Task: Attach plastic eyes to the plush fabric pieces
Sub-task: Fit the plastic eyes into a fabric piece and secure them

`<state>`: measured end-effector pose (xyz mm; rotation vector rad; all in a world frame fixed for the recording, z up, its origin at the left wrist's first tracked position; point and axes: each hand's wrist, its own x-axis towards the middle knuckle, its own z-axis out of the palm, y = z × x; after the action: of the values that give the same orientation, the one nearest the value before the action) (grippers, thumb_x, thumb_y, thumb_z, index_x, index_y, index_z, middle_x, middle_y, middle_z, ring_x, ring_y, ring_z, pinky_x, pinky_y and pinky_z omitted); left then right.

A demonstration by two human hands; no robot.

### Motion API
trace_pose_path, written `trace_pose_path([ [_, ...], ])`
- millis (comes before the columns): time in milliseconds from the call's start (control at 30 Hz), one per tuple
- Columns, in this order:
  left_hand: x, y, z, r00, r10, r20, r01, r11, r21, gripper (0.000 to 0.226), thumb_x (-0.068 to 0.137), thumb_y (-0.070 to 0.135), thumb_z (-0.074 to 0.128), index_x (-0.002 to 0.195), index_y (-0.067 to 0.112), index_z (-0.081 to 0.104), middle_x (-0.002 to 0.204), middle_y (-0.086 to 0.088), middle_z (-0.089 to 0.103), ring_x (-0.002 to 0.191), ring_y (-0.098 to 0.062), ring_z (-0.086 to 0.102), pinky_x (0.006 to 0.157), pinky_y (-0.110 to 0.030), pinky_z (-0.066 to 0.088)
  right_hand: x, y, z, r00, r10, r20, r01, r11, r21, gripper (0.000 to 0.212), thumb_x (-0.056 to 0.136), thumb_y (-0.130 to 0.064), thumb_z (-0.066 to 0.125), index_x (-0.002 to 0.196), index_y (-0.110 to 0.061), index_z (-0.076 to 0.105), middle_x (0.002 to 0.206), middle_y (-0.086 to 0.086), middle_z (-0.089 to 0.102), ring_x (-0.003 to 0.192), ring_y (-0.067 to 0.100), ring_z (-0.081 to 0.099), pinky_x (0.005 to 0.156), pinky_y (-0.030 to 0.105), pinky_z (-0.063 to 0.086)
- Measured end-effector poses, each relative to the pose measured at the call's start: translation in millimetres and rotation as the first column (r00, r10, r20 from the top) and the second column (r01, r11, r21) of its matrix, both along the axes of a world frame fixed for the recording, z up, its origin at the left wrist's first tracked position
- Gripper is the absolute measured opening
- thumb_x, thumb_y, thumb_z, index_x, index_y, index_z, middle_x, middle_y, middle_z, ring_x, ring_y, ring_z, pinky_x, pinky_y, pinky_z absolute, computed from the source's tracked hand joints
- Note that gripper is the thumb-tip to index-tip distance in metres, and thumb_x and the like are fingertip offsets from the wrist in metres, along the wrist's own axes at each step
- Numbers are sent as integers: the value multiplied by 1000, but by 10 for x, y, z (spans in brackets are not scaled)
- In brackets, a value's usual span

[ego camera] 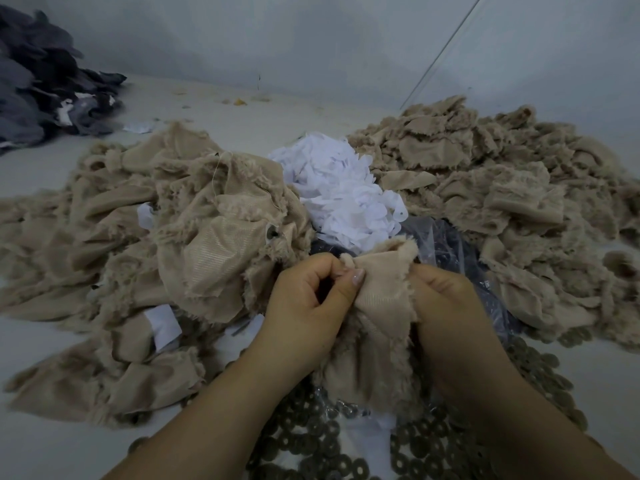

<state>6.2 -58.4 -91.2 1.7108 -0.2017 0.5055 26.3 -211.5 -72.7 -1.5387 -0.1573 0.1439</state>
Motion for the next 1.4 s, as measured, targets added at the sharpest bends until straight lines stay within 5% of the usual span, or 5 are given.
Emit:
trace_pose_path([
  [167, -23, -11, 34, 1000, 20, 12, -21, 993, 120, 31, 88, 26, 61, 67, 6, 53, 60, -5, 49, 56, -11, 43, 54, -30, 39, -51, 18, 64, 1000, 20, -17, -20, 1000, 6, 70, 59, -68, 81, 83, -2, 74, 88, 30, 71, 86, 52, 66, 75, 60, 57],
  [833, -40, -15, 37, 999, 32, 18, -33, 996, 81, 29, 87, 21, 62, 65, 3, 55, 57, -9, 50, 53, -8, 42, 49, -22, 37, -50, 21, -34, 998, -47, -43, 53, 985, 164, 14, 79, -9, 77, 93, -10, 78, 91, 10, 79, 86, 28, 76, 70, 35, 62],
  [1067, -69, -34, 42, 990, 119, 78, -130, 978, 163, 19, 81, 4, 75, 77, 11, 58, 72, -1, 55, 65, -12, 53, 58, -28, 47, 65, -88, 30, 999, -49, -12, 47, 991, -122, 76, 85, -13, 79, 146, -39, 42, 101, 22, 68, 94, 43, 69, 78, 57, 60],
  [1200, -183, -109, 148, 914, -191, 357, -20, 859, 512, 11, 79, 12, 79, 75, 8, 69, 79, -1, 62, 78, -17, 55, 76, -29, 42, 156, -160, 86, 999, -50, 5, 51, 991, -127, 46, 82, -6, 79, 123, -22, 64, 102, 4, 77, 88, 19, 75, 72, 36, 62],
  [1400, -312, -322, 110, 833, -553, 14, 363, 566, 740, 9, 80, 26, 81, 82, 17, 79, 80, 6, 69, 83, -15, 48, 73, -36, 42, 224, -231, 91, 995, -88, -46, 84, 992, -95, 31, 82, -3, 78, 105, -20, 67, 101, 8, 75, 88, 24, 75, 74, 39, 63],
])
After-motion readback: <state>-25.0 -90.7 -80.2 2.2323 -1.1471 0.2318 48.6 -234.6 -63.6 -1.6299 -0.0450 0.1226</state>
